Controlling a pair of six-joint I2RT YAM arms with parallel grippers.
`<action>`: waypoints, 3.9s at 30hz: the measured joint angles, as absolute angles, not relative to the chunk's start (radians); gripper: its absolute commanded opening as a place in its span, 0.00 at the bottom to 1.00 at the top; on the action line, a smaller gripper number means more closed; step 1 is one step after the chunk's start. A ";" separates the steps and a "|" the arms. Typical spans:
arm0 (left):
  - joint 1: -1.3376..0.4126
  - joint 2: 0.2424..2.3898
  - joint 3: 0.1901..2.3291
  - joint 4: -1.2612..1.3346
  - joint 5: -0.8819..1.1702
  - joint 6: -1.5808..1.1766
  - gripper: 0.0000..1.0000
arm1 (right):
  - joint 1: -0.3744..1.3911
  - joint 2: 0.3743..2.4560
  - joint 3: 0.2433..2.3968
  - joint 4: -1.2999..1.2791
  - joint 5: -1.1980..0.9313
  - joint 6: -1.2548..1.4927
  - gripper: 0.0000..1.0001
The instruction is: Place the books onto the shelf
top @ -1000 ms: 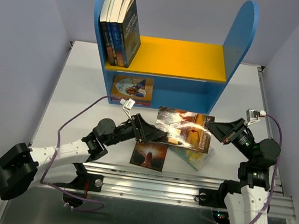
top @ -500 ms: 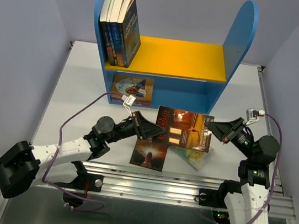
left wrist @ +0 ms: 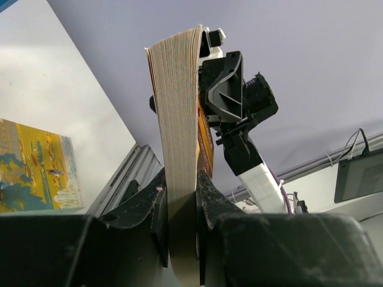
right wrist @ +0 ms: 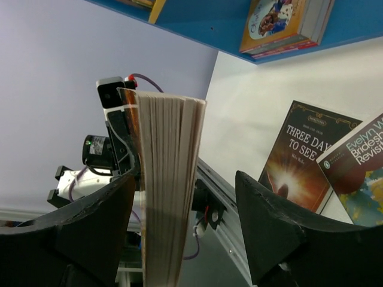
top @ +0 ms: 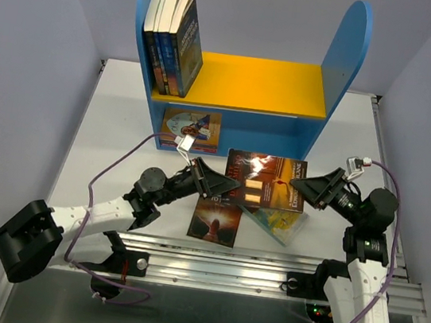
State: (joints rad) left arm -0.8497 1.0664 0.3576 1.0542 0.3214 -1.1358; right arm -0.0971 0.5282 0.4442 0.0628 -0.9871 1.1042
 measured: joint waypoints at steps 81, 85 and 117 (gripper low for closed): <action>-0.849 0.376 0.491 -0.514 -0.516 -1.097 0.99 | 0.350 1.618 0.500 1.147 -0.582 1.027 0.01; -0.849 0.402 0.492 -0.515 -0.525 -1.097 0.99 | 0.364 1.675 0.560 1.172 -0.568 1.024 0.01; -0.653 0.486 0.490 -0.414 -0.437 -1.007 0.99 | 0.486 2.022 0.857 1.235 -0.445 1.082 0.01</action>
State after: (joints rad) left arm -0.6533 0.4862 0.4900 -0.4141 -0.4366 -1.0065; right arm 0.4858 2.0224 0.8566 1.2354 -0.4446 1.0817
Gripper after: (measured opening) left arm 0.985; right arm 0.222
